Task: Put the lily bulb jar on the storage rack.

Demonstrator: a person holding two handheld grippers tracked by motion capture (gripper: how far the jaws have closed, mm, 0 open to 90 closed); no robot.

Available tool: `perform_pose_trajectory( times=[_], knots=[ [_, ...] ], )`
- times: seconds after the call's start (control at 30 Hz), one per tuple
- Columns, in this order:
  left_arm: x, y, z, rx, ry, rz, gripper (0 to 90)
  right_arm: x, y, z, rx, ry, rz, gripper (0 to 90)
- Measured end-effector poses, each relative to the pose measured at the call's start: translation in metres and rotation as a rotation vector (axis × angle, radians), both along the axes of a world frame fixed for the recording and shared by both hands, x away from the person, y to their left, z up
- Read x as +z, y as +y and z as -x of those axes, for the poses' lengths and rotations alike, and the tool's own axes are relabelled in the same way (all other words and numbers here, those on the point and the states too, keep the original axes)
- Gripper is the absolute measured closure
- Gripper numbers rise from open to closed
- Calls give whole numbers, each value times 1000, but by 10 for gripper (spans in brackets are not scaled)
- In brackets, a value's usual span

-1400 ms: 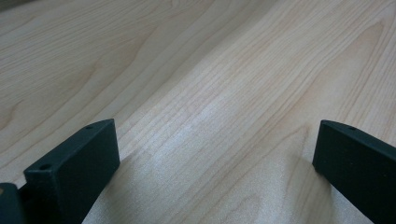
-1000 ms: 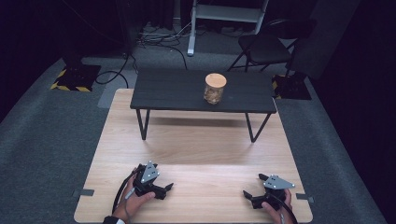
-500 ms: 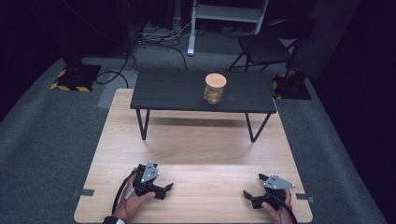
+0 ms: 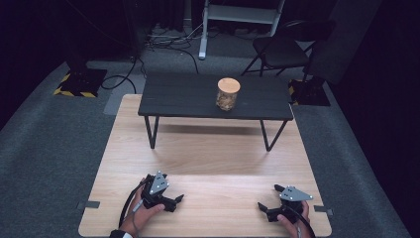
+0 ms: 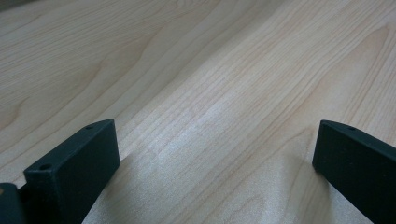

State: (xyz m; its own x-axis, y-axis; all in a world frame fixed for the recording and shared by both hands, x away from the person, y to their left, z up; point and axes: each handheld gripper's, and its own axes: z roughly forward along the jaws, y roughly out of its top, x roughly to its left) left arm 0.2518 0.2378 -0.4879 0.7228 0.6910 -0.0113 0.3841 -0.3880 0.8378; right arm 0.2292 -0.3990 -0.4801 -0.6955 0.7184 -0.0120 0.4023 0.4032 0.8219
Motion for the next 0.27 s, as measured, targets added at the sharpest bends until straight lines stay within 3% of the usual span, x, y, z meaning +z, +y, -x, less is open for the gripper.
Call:
perform_pose_trajectory(
  times=[0.27],
  knots=[
    [0, -1, 1, 6, -2, -4, 5, 0, 0, 0, -2, 0, 0, 0]
  ],
)
